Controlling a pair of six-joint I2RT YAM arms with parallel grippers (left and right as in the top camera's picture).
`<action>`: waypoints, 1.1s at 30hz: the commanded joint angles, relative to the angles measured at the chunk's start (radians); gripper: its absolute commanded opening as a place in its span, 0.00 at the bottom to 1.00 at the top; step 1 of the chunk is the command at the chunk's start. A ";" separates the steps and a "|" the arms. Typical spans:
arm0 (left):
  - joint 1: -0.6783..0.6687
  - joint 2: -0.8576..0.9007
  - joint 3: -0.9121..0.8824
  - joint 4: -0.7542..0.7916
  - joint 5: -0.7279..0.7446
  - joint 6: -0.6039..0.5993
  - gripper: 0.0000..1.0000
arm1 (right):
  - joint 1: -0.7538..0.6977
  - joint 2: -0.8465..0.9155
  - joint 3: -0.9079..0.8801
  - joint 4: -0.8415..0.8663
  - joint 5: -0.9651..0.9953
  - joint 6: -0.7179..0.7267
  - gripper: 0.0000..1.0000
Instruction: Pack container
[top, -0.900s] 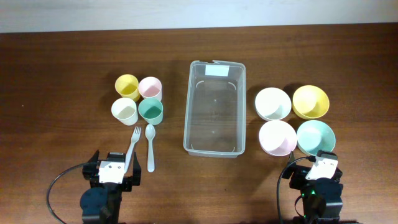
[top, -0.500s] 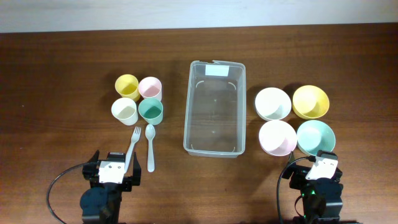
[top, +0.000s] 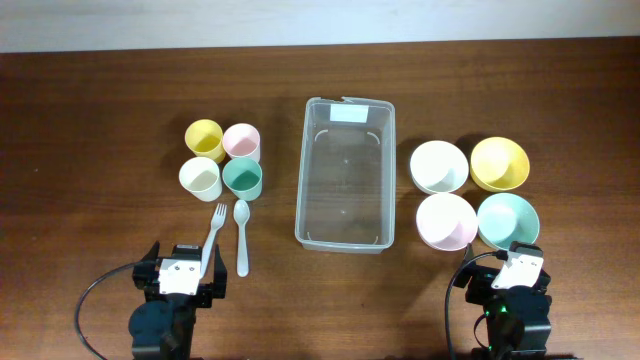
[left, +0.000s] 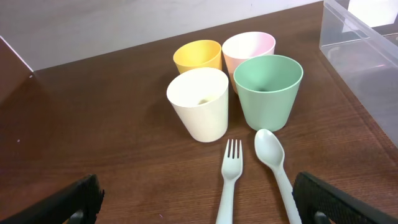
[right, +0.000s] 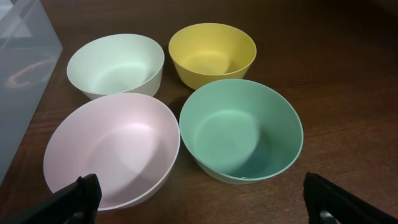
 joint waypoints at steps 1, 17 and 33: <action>0.000 -0.008 -0.013 0.005 0.011 -0.016 1.00 | -0.005 -0.008 -0.008 0.000 0.010 0.004 0.99; 0.000 -0.008 -0.013 0.005 0.011 -0.016 1.00 | -0.005 -0.008 -0.008 0.000 0.010 0.003 0.99; 0.000 -0.008 -0.013 0.005 0.011 -0.016 1.00 | -0.005 -0.008 -0.008 0.188 -0.418 0.122 0.99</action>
